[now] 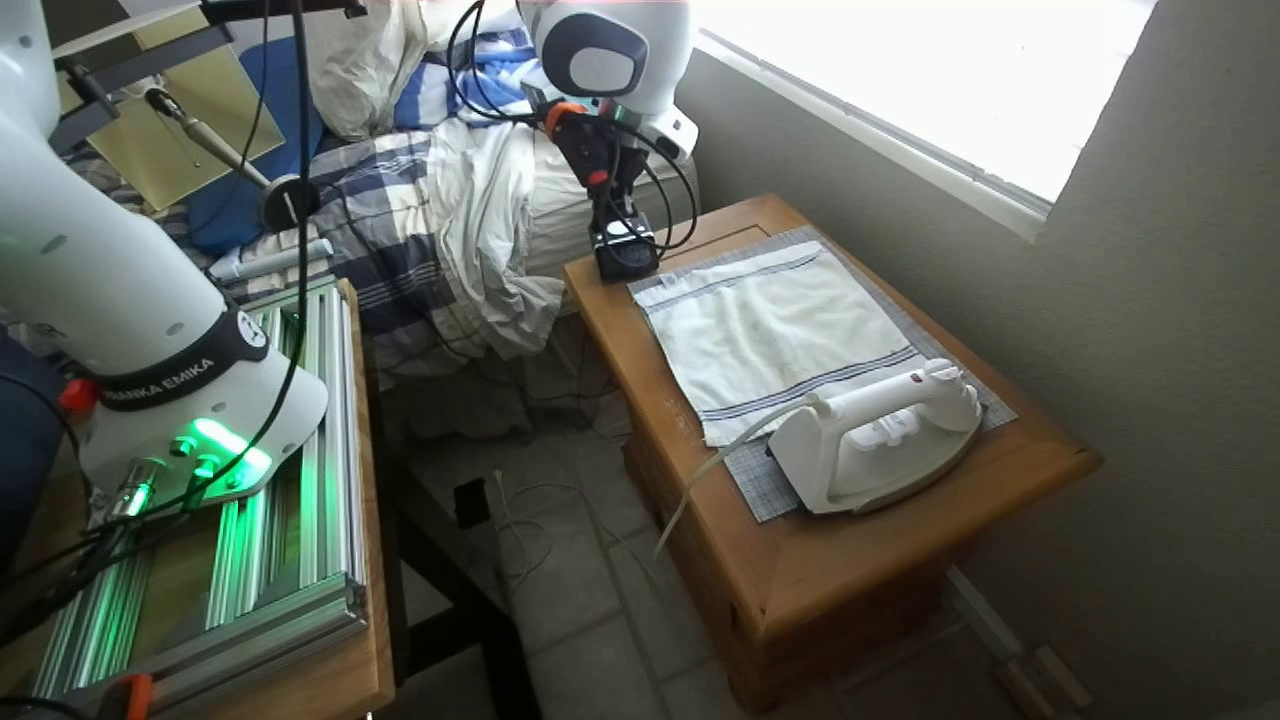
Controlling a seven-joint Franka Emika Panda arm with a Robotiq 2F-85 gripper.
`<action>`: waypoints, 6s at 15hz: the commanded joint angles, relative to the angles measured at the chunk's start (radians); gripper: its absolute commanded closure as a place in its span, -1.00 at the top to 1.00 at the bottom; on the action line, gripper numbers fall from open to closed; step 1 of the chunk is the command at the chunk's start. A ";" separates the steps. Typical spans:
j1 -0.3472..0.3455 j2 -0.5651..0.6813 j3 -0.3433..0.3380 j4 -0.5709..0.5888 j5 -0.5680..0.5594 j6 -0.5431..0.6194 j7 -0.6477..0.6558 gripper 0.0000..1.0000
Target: Press the left button on the alarm clock
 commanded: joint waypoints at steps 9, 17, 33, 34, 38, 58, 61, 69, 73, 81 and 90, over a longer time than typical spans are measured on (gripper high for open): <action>-0.066 0.038 0.040 0.045 -0.003 -0.070 -0.013 -1.00; -0.071 0.058 0.044 0.069 -0.003 -0.078 -0.011 -1.00; -0.077 0.096 0.046 0.091 -0.004 -0.092 -0.009 -1.00; -0.077 0.100 0.045 0.091 -0.004 -0.092 -0.009 -1.00; -0.071 0.109 0.037 0.087 -0.009 -0.089 0.002 -1.00; -0.068 -0.071 0.042 0.035 -0.001 -0.140 -0.003 -1.00; -0.068 -0.065 0.038 0.040 -0.002 -0.143 0.000 -1.00; -0.049 -0.165 0.016 -0.028 -0.029 -0.141 0.043 -0.06; 0.003 -0.345 -0.052 -0.135 -0.159 -0.148 0.191 0.51; 0.021 -0.679 -0.096 -0.282 -0.488 -0.257 0.540 1.00; 0.004 -0.694 -0.080 -0.284 -0.446 -0.270 0.494 1.00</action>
